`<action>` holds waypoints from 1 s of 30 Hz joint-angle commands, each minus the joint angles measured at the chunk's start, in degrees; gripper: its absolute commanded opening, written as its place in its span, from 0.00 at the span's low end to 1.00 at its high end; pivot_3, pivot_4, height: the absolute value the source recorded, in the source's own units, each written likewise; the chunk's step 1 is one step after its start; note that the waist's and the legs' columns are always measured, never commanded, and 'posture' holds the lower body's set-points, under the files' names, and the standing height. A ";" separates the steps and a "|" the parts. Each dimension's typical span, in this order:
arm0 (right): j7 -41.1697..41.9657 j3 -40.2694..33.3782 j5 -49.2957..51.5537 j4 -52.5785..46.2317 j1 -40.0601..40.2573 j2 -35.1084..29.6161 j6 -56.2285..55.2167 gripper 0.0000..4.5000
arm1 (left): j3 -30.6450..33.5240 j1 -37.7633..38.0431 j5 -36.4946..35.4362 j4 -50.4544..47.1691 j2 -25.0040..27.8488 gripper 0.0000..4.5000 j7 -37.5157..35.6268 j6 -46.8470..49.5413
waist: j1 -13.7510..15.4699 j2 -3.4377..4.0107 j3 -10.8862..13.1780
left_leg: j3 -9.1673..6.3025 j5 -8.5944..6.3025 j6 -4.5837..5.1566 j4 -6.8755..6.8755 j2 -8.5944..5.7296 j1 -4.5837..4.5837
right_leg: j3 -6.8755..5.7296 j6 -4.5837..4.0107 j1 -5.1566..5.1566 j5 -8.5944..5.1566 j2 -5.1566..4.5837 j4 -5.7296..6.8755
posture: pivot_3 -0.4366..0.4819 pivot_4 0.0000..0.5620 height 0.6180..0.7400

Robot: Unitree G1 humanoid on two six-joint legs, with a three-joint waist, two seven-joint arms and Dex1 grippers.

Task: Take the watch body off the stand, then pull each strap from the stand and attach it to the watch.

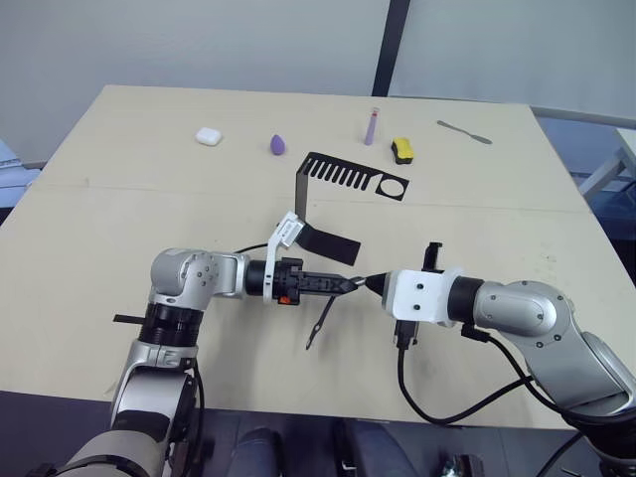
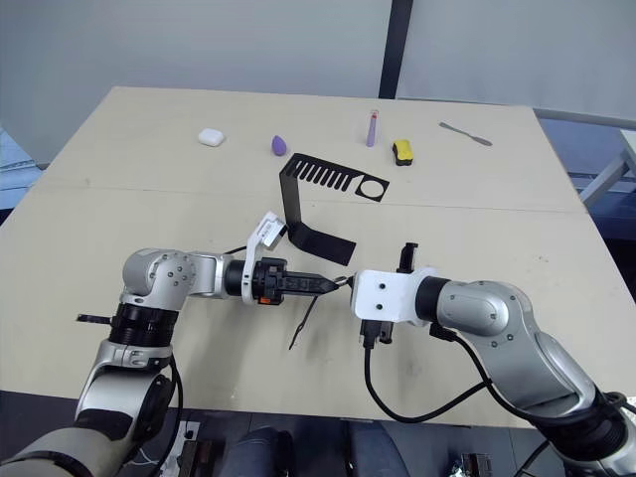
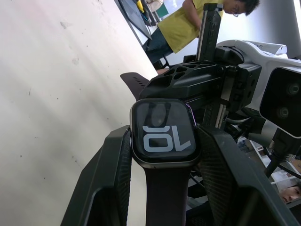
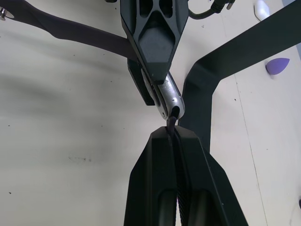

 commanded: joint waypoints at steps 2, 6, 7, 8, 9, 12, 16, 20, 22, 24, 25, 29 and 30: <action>0.65 -0.05 0.65 -1.34 -0.06 0.80 -1.03 0.00 | -0.80 -1.94 -3.05 -2.31 -1.68 0.35 -0.97 -0.28 | 0.00 0.00 0.00 | 0.00 0.00 0.00 0.00 0.00 0.00 | 0.00 0.00 0.00 0.00 0.00 0.00 | 0.48 0.27 1.00; 0.63 -0.07 0.72 -1.36 -0.22 0.91 -0.87 0.00 | -0.86 -2.04 -2.93 -2.11 -1.58 0.35 -1.02 -0.38 | 0.00 0.00 0.00 | 0.00 0.00 0.00 0.00 0.00 0.00 | 0.00 0.00 0.00 0.00 0.00 0.00 | 0.48 0.27 1.00; 0.62 -0.08 0.77 -1.40 -0.29 0.97 -0.77 0.00 | -0.88 -2.09 -2.90 -2.06 -1.56 0.35 -1.02 -0.39 | 0.00 0.00 0.00 | 0.00 0.00 0.00 0.00 0.00 0.00 | 0.00 0.00 0.00 0.00 0.00 0.00 | 0.48 0.27 1.00; 0.62 -0.11 0.82 -1.45 -0.33 1.01 -0.68 0.00 | -0.88 -2.14 -2.89 -2.04 -1.55 0.35 -1.02 -0.37 | 0.00 0.00 0.00 | 0.00 0.00 0.00 0.00 0.00 0.00 | 0.00 0.00 0.00 0.00 0.00 0.00 | 0.48 0.27 1.00; 0.62 -0.13 0.85 -1.50 -0.34 1.02 -0.64 0.00 | -0.89 -2.15 -2.90 -2.05 -1.55 0.35 -1.02 -0.36 | 0.00 0.00 0.00 | 0.00 0.00 0.00 0.00 0.00 0.00 | 0.00 0.00 0.00 0.00 0.00 0.00 | 0.48 0.27 1.00; 0.66 -0.20 0.92 -1.60 -0.37 1.06 -0.50 0.00 | -0.92 -2.16 -2.86 -2.05 -1.55 0.35 -1.00 -0.39 | 0.00 0.00 0.00 | 0.00 0.00 0.00 0.00 0.00 0.00 | 0.00 0.00 0.00 0.00 0.00 0.00 | 0.48 0.27 1.00; 0.70 -0.31 1.04 -1.72 -0.56 1.14 -0.18 0.00 | -0.97 -2.16 -2.74 -1.97 -1.55 0.35 -0.98 -0.55 | 0.00 0.00 0.00 | 0.00 0.00 0.00 0.00 0.00 0.00 | 0.00 0.00 0.00 0.00 0.00 0.00 | 0.48 0.27 1.00; 0.76 -0.41 1.11 -1.74 -0.59 1.06 0.02 0.00 | -0.92 -2.28 -2.89 -2.03 -1.71 0.35 -0.97 -0.46 | 0.01 0.00 0.00 | 0.00 0.00 0.00 0.00 0.00 0.00 | 0.00 0.00 0.00 0.00 0.00 0.00 | 0.48 0.27 1.00; 0.79 -0.39 1.10 -1.64 -0.73 1.07 0.08 0.00 | -0.97 -2.33 -2.85 -1.98 -1.76 0.35 -0.99 -0.54 | 0.01 0.00 0.00 | 0.00 0.00 0.00 0.00 0.00 0.00 | 0.00 0.00 0.00 0.00 0.00 0.00 | 0.48 0.27 1.00; 0.83 -0.38 1.10 -1.56 -0.89 1.11 0.12 0.00 | -1.02 -2.38 -2.81 -1.93 -1.76 0.35 -1.01 -0.62 | -0.02 0.00 0.00 | 0.00 0.00 0.00 0.00 0.00 0.00 | 0.00 0.00 0.00 0.00 0.00 0.00 | 0.48 0.27 1.00; 0.86 -0.38 1.11 -1.53 -0.96 1.13 0.12 0.00 | -1.04 -2.42 -2.77 -1.87 -1.78 0.35 -1.00 -0.69 | -0.02 0.00 0.00 | 0.00 0.00 0.00 0.00 0.00 0.00 | 0.00 0.00 0.00 0.00 0.00 0.00 | 0.48 0.27 1.00; 0.94 -0.68 1.55 -1.98 -1.22 1.29 0.57 0.00 | -1.07 -2.36 -2.54 -1.70 -1.60 0.35 -1.04 -1.01 | 0.01 0.00 0.00 | 0.00 0.00 0.00 0.00 0.00 0.00 | 0.00 0.00 0.00 0.00 0.00 0.00 | 0.48 0.27 1.00; 0.95 -0.85 1.79 -2.12 -1.34 1.39 0.78 0.00 | -1.13 -2.37 -2.40 -1.52 -1.50 0.35 -1.09 -1.18 | 0.01 0.00 0.00 | 0.00 0.00 0.00 0.00 0.00 0.00 | 0.00 0.00 0.00 0.00 0.00 0.00 | 0.48 0.27 1.00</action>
